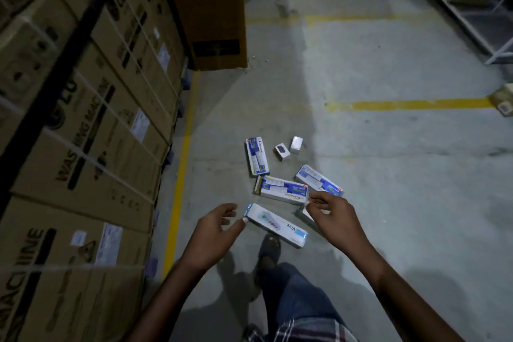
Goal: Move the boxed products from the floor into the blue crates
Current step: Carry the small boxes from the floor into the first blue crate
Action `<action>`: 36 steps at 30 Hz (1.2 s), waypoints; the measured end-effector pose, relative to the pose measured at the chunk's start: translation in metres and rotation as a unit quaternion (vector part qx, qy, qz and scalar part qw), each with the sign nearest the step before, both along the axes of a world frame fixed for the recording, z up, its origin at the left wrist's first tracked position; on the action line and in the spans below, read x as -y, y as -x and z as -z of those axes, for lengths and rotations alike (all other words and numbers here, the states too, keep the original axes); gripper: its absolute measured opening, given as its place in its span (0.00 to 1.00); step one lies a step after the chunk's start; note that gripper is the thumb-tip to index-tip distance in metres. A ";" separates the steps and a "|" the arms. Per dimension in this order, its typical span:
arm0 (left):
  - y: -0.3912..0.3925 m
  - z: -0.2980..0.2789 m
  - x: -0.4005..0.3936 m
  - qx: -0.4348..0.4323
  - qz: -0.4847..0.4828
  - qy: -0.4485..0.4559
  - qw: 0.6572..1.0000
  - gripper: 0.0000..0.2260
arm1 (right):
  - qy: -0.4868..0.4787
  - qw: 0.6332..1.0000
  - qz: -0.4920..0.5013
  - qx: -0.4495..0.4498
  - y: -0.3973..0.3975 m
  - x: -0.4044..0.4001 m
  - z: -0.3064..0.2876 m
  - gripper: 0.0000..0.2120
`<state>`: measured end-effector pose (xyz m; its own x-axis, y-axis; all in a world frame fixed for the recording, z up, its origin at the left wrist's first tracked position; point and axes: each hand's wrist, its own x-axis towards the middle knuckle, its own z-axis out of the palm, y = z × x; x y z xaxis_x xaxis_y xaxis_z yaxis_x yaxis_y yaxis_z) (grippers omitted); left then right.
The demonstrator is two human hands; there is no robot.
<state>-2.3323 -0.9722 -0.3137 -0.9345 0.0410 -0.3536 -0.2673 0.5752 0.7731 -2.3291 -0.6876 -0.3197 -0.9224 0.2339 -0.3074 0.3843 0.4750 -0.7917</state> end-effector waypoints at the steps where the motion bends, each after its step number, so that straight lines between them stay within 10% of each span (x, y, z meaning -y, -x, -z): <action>1: 0.019 0.003 -0.003 0.004 0.004 0.002 1.000 0.19 | 0.001 1.000 0.003 0.004 0.021 -0.002 0.004 0.09; 16: 0.367 0.102 -0.092 0.065 0.036 0.004 0.997 0.15 | -0.023 0.994 0.049 0.093 0.340 -0.085 0.120 0.15; 36: 0.600 0.531 -0.162 0.337 -0.091 -0.183 0.919 0.09 | -0.138 0.973 -0.006 0.187 0.543 -0.112 0.515 0.14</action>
